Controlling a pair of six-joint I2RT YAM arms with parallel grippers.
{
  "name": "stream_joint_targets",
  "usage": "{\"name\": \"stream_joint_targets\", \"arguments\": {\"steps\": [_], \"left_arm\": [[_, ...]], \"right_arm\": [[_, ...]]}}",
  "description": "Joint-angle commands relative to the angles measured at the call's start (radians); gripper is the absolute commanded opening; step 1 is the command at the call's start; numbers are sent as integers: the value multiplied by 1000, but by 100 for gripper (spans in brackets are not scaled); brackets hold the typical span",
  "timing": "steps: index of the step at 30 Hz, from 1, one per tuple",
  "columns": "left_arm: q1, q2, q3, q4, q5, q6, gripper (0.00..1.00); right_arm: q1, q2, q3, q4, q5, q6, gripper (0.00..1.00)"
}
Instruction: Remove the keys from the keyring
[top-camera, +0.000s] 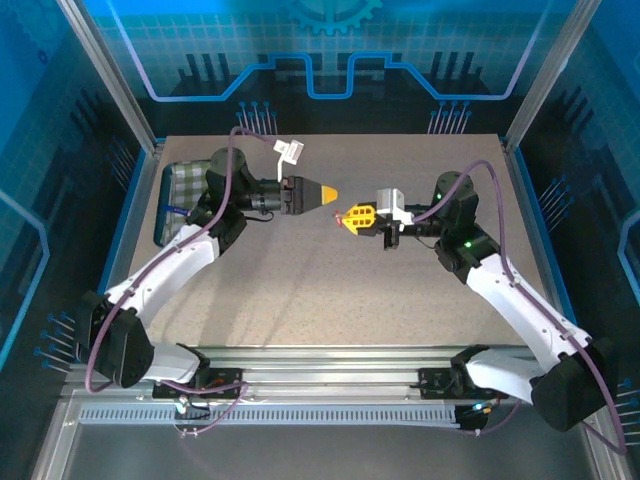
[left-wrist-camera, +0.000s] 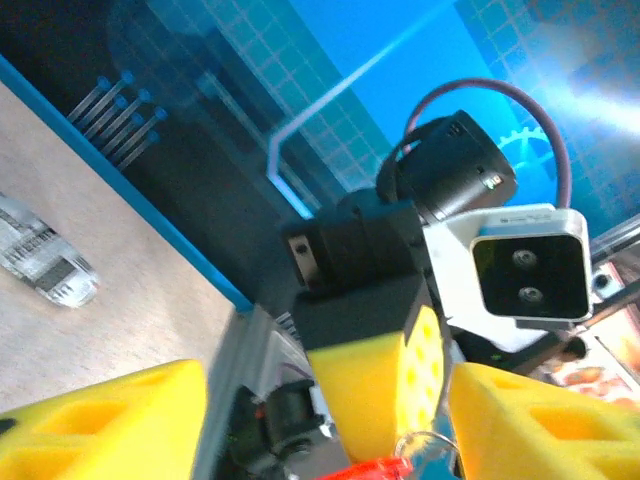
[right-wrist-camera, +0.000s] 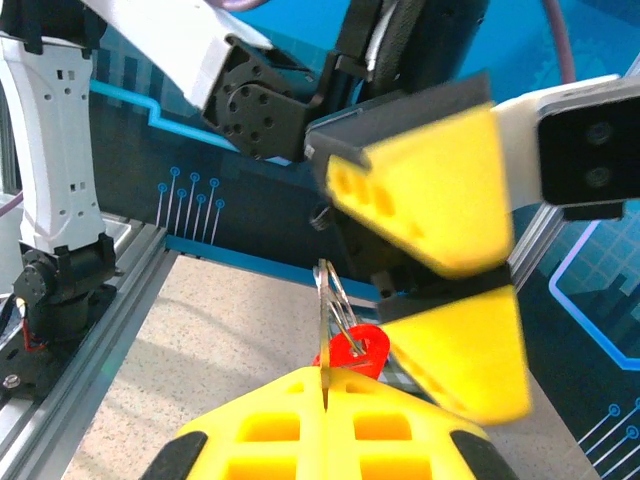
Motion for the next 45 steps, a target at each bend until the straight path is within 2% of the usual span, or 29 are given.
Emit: {"name": "stream_joint_targets", "arguments": {"steps": [1, 2, 3, 6, 9, 14, 17, 21, 23, 25, 32, 38, 45], "left_arm": [[1, -101, -48, -86, -90, 120, 53], [1, -139, -61, -138, -167, 179, 56], [1, -185, -78, -177, -246, 238, 53], [1, -281, -116, -211, -342, 352, 53], [1, -309, -104, -231, -320, 415, 44], [-13, -330, -111, -184, -323, 489, 49], [-53, -339, -139, -141, -332, 596, 47], [-67, -332, -173, -74, -358, 662, 44], [-71, -327, -198, 3, -340, 692, 29], [-86, -323, -223, 73, -362, 706, 27], [-175, -285, -199, 114, -449, 821, 30], [-190, -270, -179, 127, -463, 845, 24], [-211, -268, -172, 103, -452, 919, 27]], "right_arm": [[-34, 6, 34, 118, -41, 91, 0], [-39, 9, 33, 134, -45, 118, 0], [-48, 11, 33, 140, -53, 139, 0], [-71, 19, 30, 168, -83, 226, 0], [-88, 47, 19, 288, -134, 400, 0], [-88, 97, -9, 516, -182, 687, 0], [-81, 109, -31, 609, -185, 770, 0], [-65, 109, -33, 606, -191, 791, 0], [-59, 103, -40, 608, -189, 801, 0], [-53, 94, -45, 606, -182, 802, 0], [-29, 75, -45, 524, -155, 753, 0], [-23, 71, -57, 534, -150, 760, 0], [-20, 75, -58, 561, -162, 781, 0]]}}
